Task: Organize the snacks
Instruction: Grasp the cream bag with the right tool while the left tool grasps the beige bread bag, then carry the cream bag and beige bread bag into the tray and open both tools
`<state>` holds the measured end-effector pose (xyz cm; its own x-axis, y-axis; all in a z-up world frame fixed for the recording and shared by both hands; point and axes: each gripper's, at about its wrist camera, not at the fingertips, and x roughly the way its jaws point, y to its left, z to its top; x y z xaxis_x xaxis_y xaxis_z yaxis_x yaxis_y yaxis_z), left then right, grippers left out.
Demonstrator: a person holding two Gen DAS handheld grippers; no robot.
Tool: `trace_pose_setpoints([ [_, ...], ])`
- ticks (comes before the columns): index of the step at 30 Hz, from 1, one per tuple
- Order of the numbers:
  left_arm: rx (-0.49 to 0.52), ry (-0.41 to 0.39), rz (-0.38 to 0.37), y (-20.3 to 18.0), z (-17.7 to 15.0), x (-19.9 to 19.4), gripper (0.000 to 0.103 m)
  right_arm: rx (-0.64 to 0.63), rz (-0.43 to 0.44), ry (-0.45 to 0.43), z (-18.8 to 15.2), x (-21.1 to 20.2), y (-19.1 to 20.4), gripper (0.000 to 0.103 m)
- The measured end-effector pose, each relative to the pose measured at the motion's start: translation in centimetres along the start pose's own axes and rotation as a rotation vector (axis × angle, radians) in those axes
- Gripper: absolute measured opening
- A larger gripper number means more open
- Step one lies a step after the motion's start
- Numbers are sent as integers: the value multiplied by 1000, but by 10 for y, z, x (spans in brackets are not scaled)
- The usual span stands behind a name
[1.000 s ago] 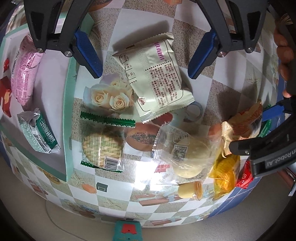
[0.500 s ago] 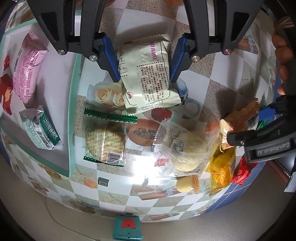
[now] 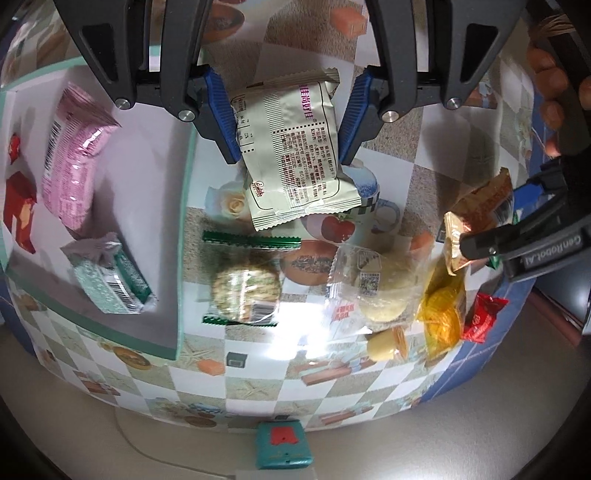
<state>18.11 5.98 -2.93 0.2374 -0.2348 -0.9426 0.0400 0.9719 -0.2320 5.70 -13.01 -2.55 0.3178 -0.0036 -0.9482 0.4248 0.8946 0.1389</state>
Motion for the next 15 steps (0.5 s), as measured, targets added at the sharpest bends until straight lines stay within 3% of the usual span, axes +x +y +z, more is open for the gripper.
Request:
trace_pose_setpoints([
  [15,58,-146,-105,-24,-14,-79,74,103,2,-142,-12,-81,-28,57],
])
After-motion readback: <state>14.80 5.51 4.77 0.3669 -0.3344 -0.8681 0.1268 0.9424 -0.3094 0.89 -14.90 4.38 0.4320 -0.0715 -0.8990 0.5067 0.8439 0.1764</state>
